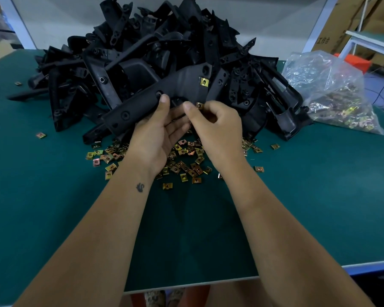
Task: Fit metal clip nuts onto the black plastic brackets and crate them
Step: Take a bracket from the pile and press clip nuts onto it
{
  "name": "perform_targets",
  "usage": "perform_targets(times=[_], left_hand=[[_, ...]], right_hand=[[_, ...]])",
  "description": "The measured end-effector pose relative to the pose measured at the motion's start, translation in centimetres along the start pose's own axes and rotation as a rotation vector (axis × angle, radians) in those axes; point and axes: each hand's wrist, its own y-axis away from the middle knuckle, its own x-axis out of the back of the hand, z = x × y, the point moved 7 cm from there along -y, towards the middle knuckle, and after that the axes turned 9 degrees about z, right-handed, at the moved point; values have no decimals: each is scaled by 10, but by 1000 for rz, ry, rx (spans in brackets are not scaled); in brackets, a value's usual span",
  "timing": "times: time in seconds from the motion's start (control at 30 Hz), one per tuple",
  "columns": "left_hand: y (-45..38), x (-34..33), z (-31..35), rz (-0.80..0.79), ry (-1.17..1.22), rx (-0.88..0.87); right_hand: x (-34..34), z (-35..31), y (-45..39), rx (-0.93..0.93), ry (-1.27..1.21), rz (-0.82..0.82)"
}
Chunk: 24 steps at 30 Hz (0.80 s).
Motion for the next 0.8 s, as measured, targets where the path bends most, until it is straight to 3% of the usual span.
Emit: perform_targets(times=[0.4,0.63,0.8], left_hand=[[-2,-7,-7,-82,-80,33],[0,9,9,77,92,-95],[6,9,8,124,-149,-186]], right_hand=[[14,-6,-3,117,110,165],[30,3,-10,-62,-75,252],[34,9,-14,-163,-146,240]])
